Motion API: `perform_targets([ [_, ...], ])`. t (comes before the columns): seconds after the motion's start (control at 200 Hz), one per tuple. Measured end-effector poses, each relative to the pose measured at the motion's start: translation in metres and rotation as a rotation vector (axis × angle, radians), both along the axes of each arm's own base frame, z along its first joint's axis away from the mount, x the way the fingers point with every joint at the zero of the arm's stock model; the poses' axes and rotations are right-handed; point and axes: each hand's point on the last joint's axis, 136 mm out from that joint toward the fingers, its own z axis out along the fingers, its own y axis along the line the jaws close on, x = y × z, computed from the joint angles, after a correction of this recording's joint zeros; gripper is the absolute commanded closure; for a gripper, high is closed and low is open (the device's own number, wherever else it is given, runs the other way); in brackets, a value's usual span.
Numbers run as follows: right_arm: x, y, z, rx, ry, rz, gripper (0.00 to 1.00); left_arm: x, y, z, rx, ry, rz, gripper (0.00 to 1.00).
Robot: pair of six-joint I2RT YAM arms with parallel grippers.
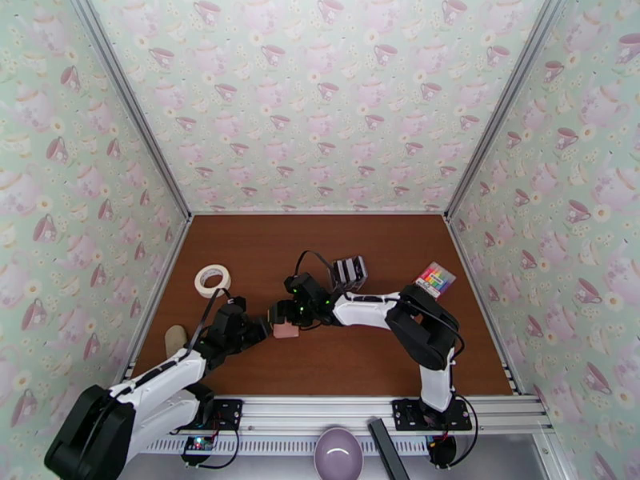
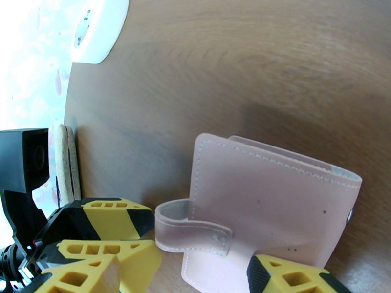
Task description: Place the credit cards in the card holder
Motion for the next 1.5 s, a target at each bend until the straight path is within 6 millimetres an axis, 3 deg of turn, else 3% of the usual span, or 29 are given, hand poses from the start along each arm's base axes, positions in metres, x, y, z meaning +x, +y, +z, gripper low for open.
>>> perform_targets([
  [0.28,0.004,-0.003,-0.002,-0.001,0.006,-0.014,0.27,0.006,-0.003,0.001,0.005,-0.023,-0.014,0.39],
  [0.666,0.019,-0.013,-0.002,-0.003,0.013,-0.049,0.26,0.018,-0.007,0.003,0.039,-0.003,-0.005,0.22],
  [0.906,0.021,-0.011,-0.001,0.018,-0.002,-0.05,0.24,0.024,0.003,0.014,0.128,-0.08,-0.017,0.27],
  [1.022,0.019,-0.013,0.005,0.026,-0.006,-0.048,0.23,0.022,-0.001,0.029,0.115,-0.127,-0.035,0.3],
  [1.267,0.015,-0.025,0.02,0.006,-0.001,-0.058,0.23,0.021,-0.013,0.042,0.089,-0.18,-0.072,0.3],
  [1.502,0.019,-0.046,0.019,0.001,0.005,-0.095,0.25,0.027,-0.027,0.027,0.115,-0.139,-0.122,0.3],
])
